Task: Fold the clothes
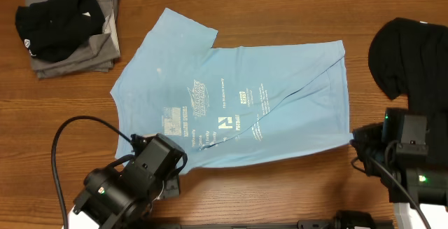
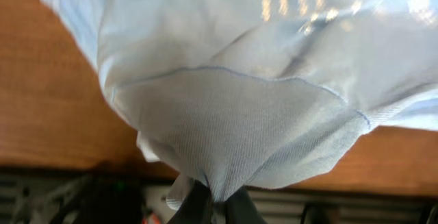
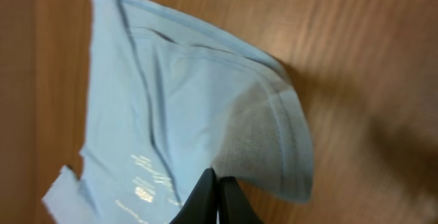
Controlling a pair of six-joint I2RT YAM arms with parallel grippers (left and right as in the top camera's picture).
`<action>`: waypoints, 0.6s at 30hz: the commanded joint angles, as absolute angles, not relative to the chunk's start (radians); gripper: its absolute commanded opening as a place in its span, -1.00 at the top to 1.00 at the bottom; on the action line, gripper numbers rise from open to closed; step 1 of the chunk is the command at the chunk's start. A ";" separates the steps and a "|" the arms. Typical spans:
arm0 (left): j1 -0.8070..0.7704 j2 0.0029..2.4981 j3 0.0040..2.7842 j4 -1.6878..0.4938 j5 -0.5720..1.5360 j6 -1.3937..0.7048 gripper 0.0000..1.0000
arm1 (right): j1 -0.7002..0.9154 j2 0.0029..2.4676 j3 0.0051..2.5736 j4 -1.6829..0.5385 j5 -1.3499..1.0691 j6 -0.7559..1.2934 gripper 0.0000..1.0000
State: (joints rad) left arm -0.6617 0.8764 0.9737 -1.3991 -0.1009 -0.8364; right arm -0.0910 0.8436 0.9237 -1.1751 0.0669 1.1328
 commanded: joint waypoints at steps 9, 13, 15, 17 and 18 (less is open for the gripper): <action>-0.668 1.034 0.995 -1.154 -0.346 -0.830 0.92 | -0.095 1.069 0.950 -1.036 0.027 1.122 0.93; -0.667 1.130 0.995 -1.096 -0.443 -0.831 0.92 | -0.095 1.146 0.950 -0.974 0.027 1.122 0.93; -0.665 1.180 0.995 -1.067 -0.479 -0.830 0.92 | -0.095 1.176 0.950 -0.948 0.027 1.122 0.92; -0.659 1.220 0.995 -1.044 -0.491 -0.830 0.92 | -0.095 1.200 0.950 -0.931 0.027 1.122 0.92; -0.653 1.246 0.995 -1.032 -0.495 -0.831 0.92 | -0.095 1.211 0.950 -0.925 0.028 1.122 0.93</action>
